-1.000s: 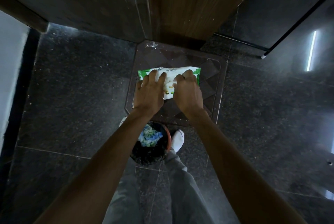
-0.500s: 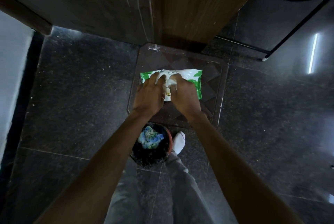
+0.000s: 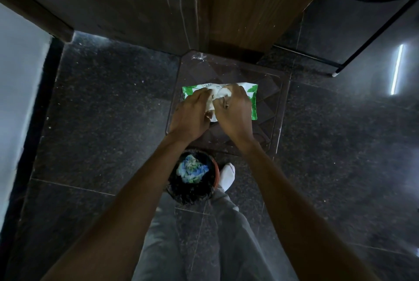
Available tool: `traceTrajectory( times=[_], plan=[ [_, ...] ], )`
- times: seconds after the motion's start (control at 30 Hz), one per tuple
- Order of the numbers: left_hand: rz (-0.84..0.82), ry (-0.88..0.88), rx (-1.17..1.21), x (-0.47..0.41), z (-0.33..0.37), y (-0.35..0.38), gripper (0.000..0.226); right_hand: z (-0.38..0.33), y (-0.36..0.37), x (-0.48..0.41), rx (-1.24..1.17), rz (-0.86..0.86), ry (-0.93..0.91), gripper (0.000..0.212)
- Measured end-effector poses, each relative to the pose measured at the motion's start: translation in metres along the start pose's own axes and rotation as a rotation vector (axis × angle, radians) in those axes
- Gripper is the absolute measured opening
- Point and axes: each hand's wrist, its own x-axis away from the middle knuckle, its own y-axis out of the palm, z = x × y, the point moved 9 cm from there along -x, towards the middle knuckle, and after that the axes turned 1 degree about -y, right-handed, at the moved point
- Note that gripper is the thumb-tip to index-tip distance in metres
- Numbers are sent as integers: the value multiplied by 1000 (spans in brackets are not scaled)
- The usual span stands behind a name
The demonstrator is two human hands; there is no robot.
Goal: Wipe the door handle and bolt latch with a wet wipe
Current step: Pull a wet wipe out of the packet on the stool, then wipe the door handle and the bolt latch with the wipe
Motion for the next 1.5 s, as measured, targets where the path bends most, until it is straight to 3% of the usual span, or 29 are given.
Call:
traceTrajectory(
  times=[0.13,0.27,0.43,0.57,0.87,1.17,1.5],
  plan=[
    [5,-32,337,14,-3,-17,51,-10,-10,6,-194,37,131,20],
    [98,-136,489,36,3,-53,26,-26,-25,17,-412,31,278,22],
    [218,-178,767,88,24,-105,17,-54,-34,45,-634,-64,359,26],
    [261,-252,999,135,27,-133,14,-90,-40,75,-844,-141,407,16],
    [254,-363,1214,207,-14,-187,28,-174,-17,123,-818,-265,335,22],
    [248,-391,1158,287,-152,-251,8,-275,102,205,-636,-373,277,20],
    [332,-465,1170,386,-279,-372,14,-429,204,272,-642,-467,235,11]
  ],
)
